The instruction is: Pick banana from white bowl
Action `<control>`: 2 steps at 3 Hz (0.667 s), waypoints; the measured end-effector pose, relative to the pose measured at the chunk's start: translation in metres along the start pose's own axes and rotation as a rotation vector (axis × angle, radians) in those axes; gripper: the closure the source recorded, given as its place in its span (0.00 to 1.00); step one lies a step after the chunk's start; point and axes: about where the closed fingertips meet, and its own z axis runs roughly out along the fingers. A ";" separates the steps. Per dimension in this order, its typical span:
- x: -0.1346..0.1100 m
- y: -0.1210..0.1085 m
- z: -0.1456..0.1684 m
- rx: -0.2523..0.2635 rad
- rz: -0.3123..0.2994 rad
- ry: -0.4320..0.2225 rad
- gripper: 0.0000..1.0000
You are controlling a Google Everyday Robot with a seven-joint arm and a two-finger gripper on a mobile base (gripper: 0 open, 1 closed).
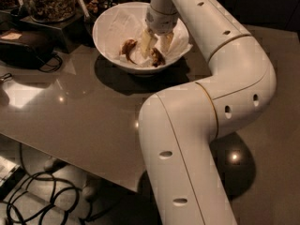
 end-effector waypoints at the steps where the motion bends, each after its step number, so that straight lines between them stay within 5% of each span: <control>1: -0.002 0.007 0.013 -0.012 -0.017 0.024 0.48; 2: -0.003 0.007 0.010 -0.012 -0.017 0.023 0.48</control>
Offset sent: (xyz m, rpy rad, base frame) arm -0.0214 0.0029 -0.0257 -0.0515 0.1665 0.0655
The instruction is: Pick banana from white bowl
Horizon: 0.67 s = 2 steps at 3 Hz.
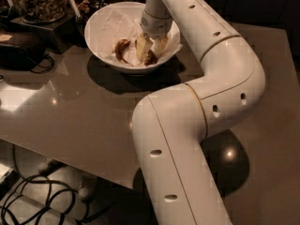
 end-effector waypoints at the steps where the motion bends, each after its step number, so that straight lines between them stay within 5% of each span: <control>1: -0.001 0.000 0.001 0.000 -0.017 -0.002 0.67; 2: -0.001 0.000 -0.001 0.000 -0.017 -0.003 0.91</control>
Offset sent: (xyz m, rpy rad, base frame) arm -0.0288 -0.0037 0.0129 -0.0179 0.0445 0.0895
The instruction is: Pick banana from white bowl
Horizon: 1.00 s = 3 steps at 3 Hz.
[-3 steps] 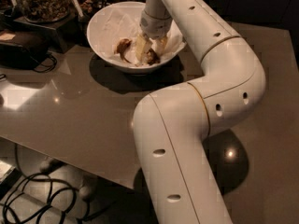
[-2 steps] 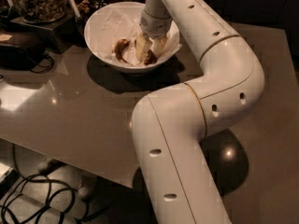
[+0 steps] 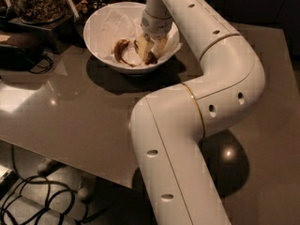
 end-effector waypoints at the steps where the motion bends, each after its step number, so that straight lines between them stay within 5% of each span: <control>1: 0.000 0.001 -0.007 -0.004 -0.021 -0.015 1.00; 3: -0.009 0.002 -0.020 -0.001 -0.042 -0.077 1.00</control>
Offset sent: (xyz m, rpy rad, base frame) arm -0.0076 -0.0016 0.0153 0.0228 -0.0256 0.0315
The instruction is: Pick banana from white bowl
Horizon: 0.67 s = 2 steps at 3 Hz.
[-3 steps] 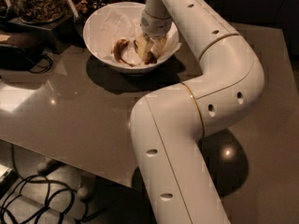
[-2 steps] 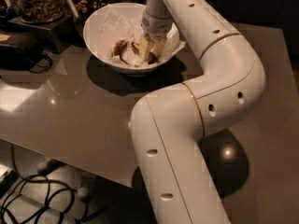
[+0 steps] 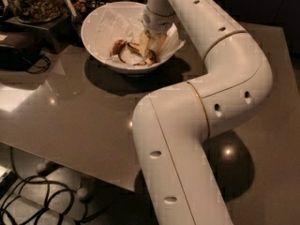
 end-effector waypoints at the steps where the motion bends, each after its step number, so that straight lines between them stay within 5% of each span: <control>1: 0.004 0.012 -0.026 0.013 -0.034 -0.017 1.00; 2: 0.004 0.012 -0.025 0.014 -0.034 -0.020 1.00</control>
Offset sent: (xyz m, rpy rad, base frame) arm -0.0517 -0.0018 0.0307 -0.0300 -0.0061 0.0500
